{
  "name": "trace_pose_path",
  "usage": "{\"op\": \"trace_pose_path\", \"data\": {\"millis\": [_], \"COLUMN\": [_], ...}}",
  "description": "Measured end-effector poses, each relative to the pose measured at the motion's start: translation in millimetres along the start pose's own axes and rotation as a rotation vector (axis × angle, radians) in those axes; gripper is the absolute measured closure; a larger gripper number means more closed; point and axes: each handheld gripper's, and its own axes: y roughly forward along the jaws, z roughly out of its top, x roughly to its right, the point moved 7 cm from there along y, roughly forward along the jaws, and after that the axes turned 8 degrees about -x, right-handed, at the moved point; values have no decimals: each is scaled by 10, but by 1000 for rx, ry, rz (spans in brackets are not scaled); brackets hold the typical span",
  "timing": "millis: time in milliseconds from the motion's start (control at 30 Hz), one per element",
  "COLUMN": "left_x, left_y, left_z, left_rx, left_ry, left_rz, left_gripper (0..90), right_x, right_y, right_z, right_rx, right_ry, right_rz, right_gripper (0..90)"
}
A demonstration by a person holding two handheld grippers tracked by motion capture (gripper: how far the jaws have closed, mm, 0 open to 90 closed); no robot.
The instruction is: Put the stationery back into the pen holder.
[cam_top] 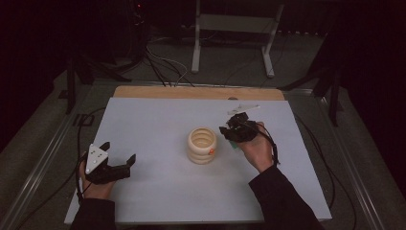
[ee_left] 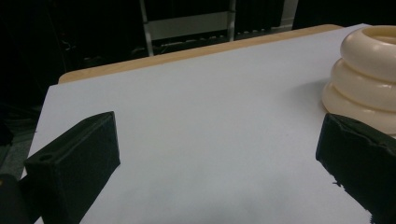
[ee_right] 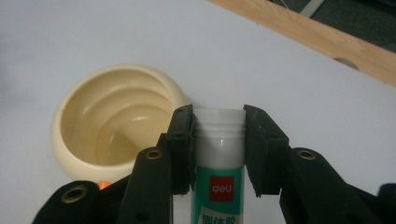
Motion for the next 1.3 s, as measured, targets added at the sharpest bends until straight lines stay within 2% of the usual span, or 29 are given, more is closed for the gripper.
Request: {"op": "trace_pose_path", "data": {"millis": [867,1300], "left_x": [-3,-11], "left_y": [9,6], "left_z": [-5,-7], "left_rx": [-2,-2], "left_ry": [-1,-1], "left_rz": [-2,-1], "left_gripper": [1,1], "right_x": [-242,-439], "right_y": [2,64], "right_z": [359,570], "right_rx": [76,118], "right_ry": [-44,-68], "right_rz": [45,73], "right_gripper": [658,657]}}
